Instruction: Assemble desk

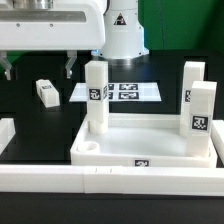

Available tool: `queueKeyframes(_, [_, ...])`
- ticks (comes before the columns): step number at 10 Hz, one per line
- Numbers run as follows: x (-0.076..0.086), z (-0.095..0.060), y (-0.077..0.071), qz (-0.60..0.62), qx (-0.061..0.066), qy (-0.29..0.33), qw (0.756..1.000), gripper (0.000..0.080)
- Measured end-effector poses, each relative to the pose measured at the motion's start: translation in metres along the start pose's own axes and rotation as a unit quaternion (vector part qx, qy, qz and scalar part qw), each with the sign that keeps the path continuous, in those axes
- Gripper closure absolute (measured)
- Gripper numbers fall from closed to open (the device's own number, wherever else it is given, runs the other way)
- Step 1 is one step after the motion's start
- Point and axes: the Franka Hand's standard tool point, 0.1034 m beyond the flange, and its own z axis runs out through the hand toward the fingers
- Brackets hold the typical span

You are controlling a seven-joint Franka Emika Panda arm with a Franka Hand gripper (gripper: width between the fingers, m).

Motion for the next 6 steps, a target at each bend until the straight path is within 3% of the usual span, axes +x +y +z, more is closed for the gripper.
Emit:
queueKeyframes(3, [-0.001, 0.001, 0.001, 0.0, 0.0, -0.001, 1.0, 0.015])
queueKeyframes(6, [-0.048, 0.023, 0.018, 0.026, 0.013, -0.03, 0.999, 0.015])
